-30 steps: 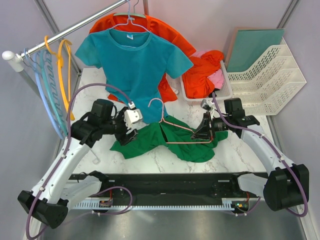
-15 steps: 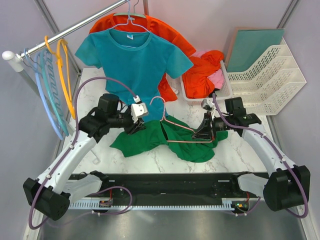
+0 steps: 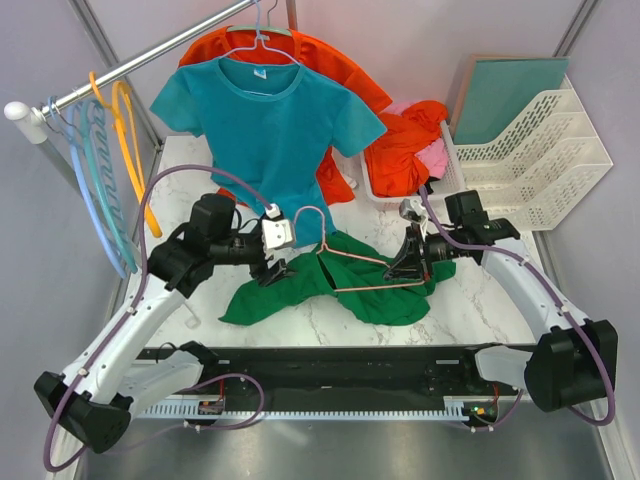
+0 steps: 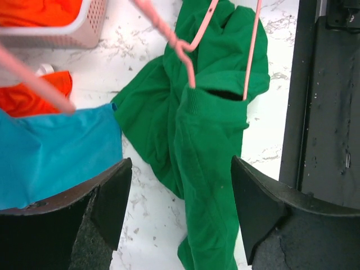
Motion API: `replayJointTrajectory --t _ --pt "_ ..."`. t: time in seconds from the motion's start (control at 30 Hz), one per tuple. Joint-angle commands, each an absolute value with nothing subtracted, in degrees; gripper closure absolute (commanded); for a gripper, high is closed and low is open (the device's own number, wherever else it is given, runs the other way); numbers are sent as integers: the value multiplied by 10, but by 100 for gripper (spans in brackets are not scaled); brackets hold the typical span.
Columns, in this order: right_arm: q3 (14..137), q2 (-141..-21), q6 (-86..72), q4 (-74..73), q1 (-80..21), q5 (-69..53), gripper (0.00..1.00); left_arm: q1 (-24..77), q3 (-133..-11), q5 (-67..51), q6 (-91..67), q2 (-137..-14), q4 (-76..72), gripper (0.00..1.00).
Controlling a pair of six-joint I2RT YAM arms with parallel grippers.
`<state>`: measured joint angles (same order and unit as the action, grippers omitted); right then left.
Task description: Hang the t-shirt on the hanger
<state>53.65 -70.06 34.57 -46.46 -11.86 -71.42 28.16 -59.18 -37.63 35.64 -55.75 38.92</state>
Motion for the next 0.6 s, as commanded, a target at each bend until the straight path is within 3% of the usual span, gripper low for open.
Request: replayJointTrajectory --t 0.0,0.13,0.23,0.33,0.4,0.47,0.5,0.57 --pt "568 -709 373 -464 -128 -766 100 307 -579 -363 343 -562 334 22" --pt "577 -713 371 -463 -134 -763 100 325 -580 -357 332 -589 318 23" --pt "582 -712 371 -461 -137 -761 100 331 -572 -359 315 -602 294 32" --pt "586 -714 356 -444 -142 -758 100 335 -571 -377 294 -612 280 50" --pt "586 -717 339 -424 -149 -744 100 338 -570 -380 276 -611 266 73" --pt "584 -721 271 -367 -150 -723 88 338 -564 -370 254 -609 254 95" --pt "584 -724 240 -340 -149 -683 69 338 -561 -347 242 -609 237 98" --pt "584 -725 157 -274 -144 -635 52 330 -556 -308 205 -614 227 98"
